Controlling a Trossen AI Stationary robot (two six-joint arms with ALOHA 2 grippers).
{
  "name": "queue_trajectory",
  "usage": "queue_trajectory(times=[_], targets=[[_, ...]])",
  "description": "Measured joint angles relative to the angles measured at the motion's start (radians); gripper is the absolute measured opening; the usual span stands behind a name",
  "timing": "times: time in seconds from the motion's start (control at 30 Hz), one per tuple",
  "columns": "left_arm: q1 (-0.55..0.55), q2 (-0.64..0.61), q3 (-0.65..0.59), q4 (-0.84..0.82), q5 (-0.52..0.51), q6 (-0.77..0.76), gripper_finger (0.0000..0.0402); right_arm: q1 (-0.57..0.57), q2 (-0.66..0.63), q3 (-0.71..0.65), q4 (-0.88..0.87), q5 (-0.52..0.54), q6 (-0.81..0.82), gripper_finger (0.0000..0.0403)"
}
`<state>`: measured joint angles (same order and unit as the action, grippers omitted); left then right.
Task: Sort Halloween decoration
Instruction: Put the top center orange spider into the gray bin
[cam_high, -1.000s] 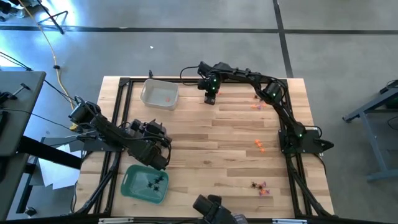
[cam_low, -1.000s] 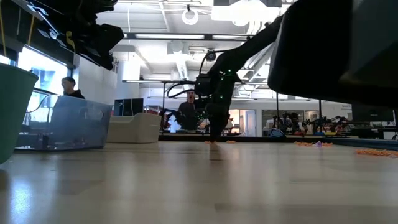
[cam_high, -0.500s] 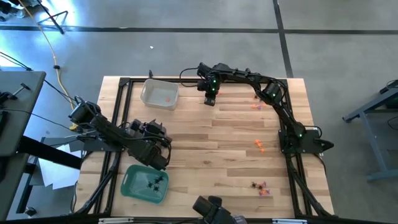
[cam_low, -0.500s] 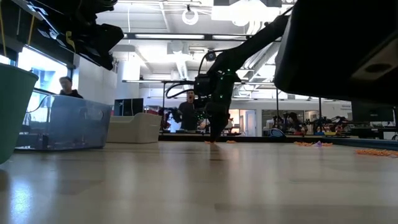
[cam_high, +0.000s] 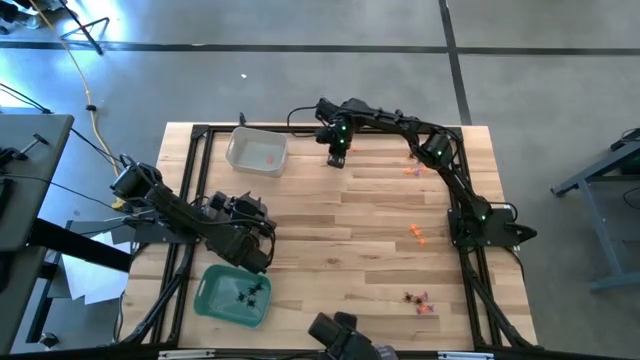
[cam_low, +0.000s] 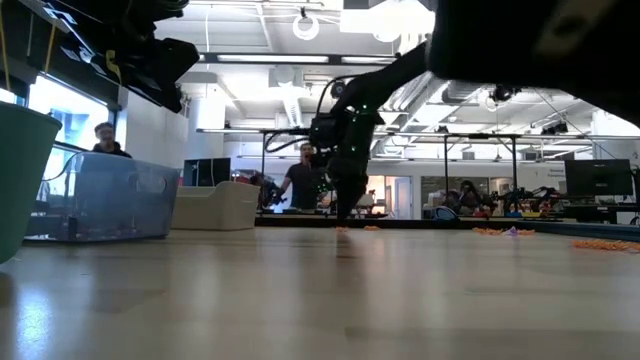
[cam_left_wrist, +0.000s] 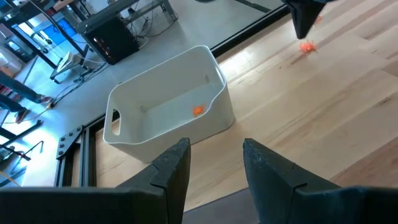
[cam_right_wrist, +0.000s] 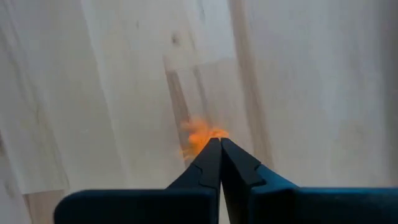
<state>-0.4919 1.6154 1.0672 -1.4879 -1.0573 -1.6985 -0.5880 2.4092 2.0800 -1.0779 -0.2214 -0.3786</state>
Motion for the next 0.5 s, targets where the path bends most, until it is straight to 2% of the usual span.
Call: queue_trajectory(times=[0.33, 0.5], targets=[[-0.001, 0.0, 0.0, 0.0, 0.0, 0.0, 0.0136, 0.0, 0.0, 0.148, -0.082, 0.011, 0.004, 0.0], [-0.011, 0.0, 0.0, 0.001, 0.018, 0.0, 0.0136, 0.0, -0.003, 0.137, -0.135, 0.01, 0.004, 0.0]])
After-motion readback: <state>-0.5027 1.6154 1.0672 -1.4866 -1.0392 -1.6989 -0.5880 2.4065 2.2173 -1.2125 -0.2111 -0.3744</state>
